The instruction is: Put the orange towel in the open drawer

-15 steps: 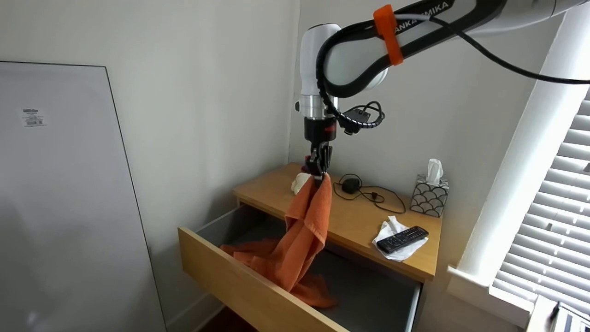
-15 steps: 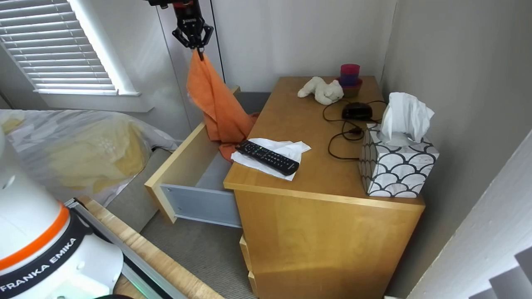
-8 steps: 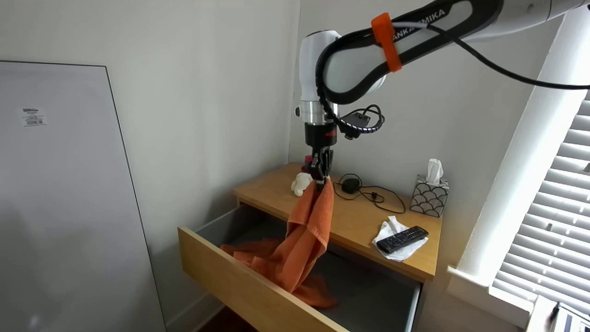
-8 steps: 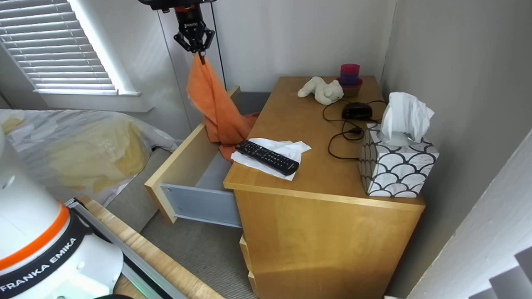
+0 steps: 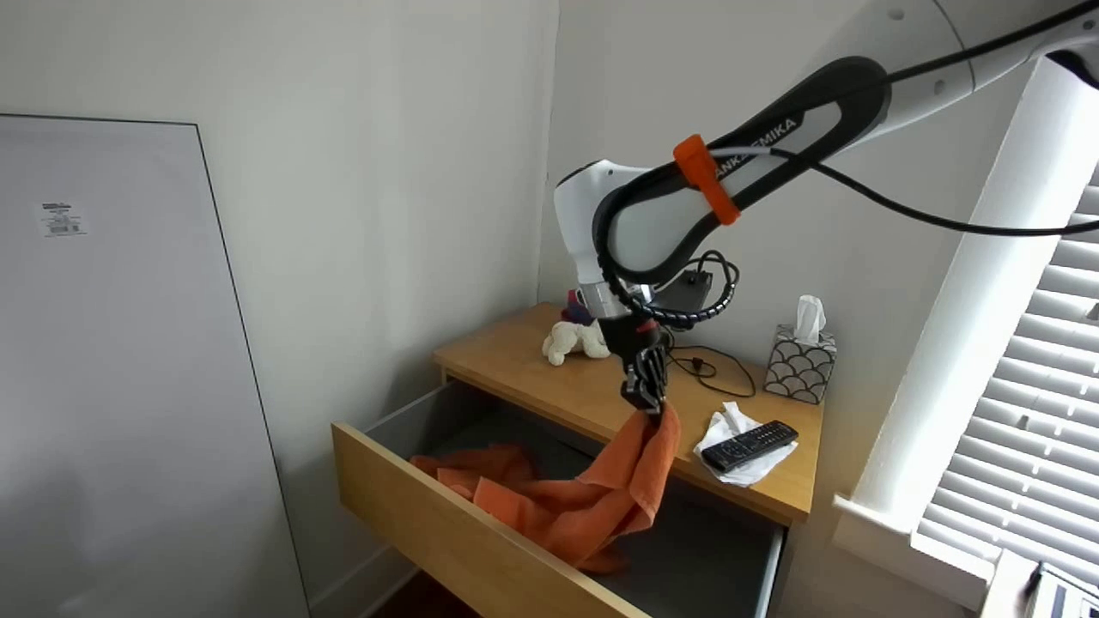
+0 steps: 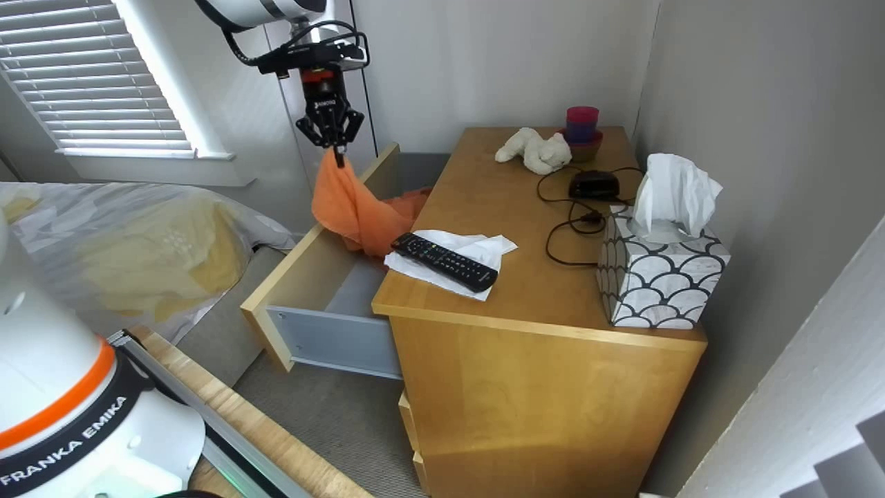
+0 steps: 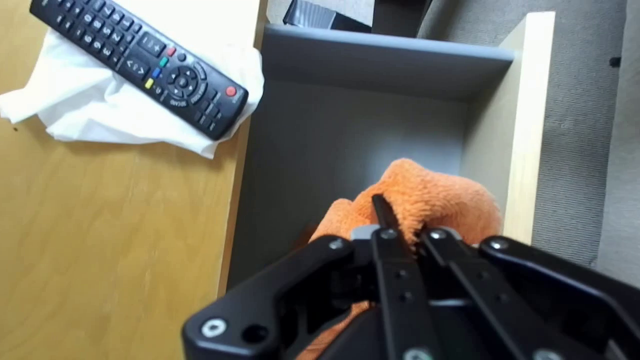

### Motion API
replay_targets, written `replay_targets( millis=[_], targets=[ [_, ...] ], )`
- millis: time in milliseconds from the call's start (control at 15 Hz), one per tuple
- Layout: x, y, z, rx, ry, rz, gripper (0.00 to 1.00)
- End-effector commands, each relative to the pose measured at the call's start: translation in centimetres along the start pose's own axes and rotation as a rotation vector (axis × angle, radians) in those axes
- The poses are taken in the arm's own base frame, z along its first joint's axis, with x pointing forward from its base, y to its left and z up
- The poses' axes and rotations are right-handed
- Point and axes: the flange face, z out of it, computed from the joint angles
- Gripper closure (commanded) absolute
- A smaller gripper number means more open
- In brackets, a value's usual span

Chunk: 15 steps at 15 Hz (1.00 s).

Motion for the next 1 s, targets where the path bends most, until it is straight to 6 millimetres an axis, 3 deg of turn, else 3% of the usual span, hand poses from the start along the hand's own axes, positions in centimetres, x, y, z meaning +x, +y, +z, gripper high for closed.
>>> replay_targets(
  millis=[0, 133, 200, 400, 600, 933],
  targets=[
    [-0.3, 0.0, 2.5, -0.006, -0.066, 0.029, 0.69],
    [0.2, 0.5, 2.1, -0.001, -0.047, 0.041, 0.54],
    [0.4, 1.1, 0.9, 0.0, -0.009, 0.044, 0.48],
    [0.4, 3.1, -3.7, 0.001, 0.069, 0.047, 0.26],
    [-1.2, 5.9, -8.9, 0.048, 0.181, 0.074, 0.02],
    [-5.9, 9.7, -16.1, 0.149, 0.341, 0.16, 0.0]
  ],
)
